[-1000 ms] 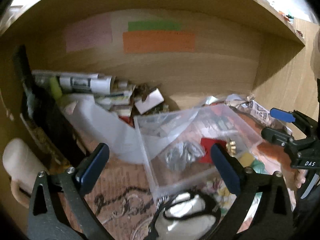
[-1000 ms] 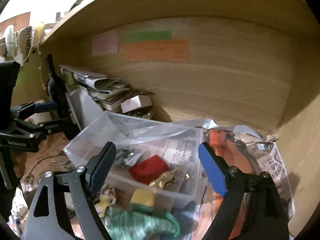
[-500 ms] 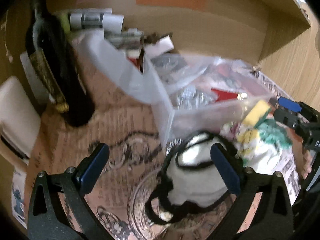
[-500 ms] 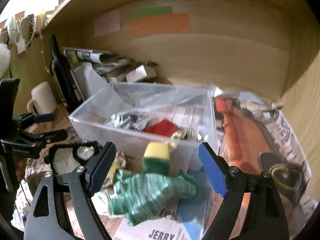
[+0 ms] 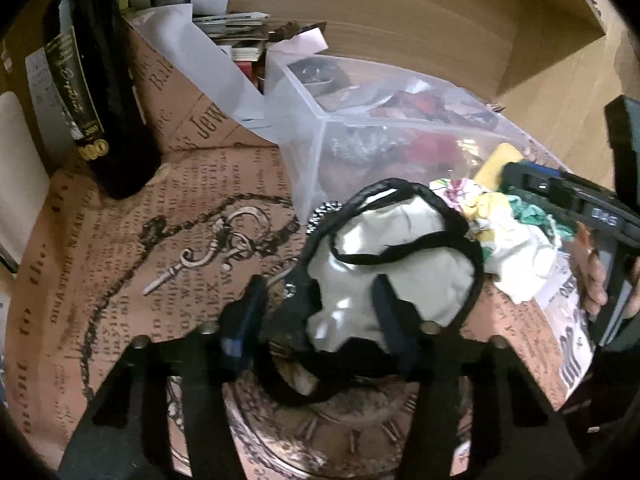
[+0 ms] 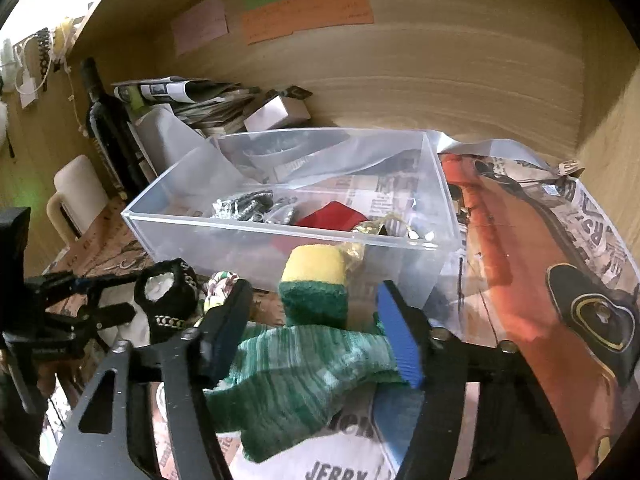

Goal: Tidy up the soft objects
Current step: 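Grasp the white bag by its black strap with the left gripper while the right grasps the sponge, then lower the white bag and yellow-green sponge into the box and open both grippers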

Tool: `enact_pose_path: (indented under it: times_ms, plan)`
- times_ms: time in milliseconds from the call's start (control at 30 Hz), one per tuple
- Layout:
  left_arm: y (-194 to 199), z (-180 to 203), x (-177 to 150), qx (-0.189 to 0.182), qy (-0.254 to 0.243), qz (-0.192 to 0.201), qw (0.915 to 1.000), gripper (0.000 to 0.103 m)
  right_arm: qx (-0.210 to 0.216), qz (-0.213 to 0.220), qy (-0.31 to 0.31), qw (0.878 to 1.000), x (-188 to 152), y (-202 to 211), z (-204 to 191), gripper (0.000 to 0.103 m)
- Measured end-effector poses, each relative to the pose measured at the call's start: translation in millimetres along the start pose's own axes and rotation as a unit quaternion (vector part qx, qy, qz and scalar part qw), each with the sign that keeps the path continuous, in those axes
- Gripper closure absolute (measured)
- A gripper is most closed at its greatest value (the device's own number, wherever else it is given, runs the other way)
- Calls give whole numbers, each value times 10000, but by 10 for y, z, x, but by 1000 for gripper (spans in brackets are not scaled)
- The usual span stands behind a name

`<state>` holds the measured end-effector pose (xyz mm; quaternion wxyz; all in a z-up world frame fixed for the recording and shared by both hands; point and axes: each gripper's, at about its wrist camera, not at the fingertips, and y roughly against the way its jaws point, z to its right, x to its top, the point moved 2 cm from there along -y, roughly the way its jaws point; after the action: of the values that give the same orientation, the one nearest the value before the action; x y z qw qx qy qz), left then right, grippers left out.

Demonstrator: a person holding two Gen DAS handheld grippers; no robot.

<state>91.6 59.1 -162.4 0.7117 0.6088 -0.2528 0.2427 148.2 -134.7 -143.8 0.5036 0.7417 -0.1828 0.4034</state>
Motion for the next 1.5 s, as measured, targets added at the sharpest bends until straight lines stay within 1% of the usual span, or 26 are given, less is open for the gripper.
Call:
enact_pose_path:
  times_ms: [33, 67, 100, 200, 300, 400, 533, 667, 867, 1000, 1067, 1233, 1300, 1500]
  plan:
    - [4, 11, -6, -41, 11, -9, 10000, 63, 18, -25, -13, 10000, 0, -19, 2, 59]
    - [14, 19, -13, -19, 13, 6, 10000, 66, 37, -39, -26, 10000, 0, -31, 2, 64]
    - [32, 22, -13, 25, 4, 34, 10000, 72, 65, -61, -30, 10000, -1, -42, 1, 73]
    - [108, 54, -9, 170, -55, 109, 9998, 83, 89, 47, -12, 9999, -6, -4, -13, 73]
    - [199, 48, 21, 270, -63, 218, 9994, 87, 95, 192, 17, 9998, 0, 73, -34, 73]
    - [369, 47, 52, 398, -52, 428, 9983, 90, 66, 306, 52, 9995, 9, 152, -59, 73]
    - [562, 68, 142, 460, -128, 678, 9966, 91, 92, 483, 70, 9988, 34, 274, -73, 73]
    - [719, 188, 297, 520, -326, 947, 9936, 92, 117, 697, 62, 9975, 78, 404, -85, 73]
    - [911, 385, 541, 718, -701, 1369, 9855, 92, 150, 1011, 91, 9947, 150, 594, -113, 73]
    - [1042, 488, 718, 776, -818, 1681, 9793, 92, 155, 1196, 132, 9926, 218, 694, -138, 73]
    - [1057, 497, 822, 777, -802, 1788, 9775, 92, 164, 1293, 152, 9914, 264, 740, -148, 73]
    - [1005, 481, 1098, 696, -677, 1906, 9769, 92, 172, 1557, 239, 9874, 423, 837, -169, 73]
    - [971, 499, 1191, 716, -644, 1953, 9760, 92, 165, 1639, 284, 9859, 483, 847, -183, 73]
    - [737, 529, 1456, 749, -562, 1999, 9753, 92, 167, 1711, 363, 9844, 650, 782, -192, 73]
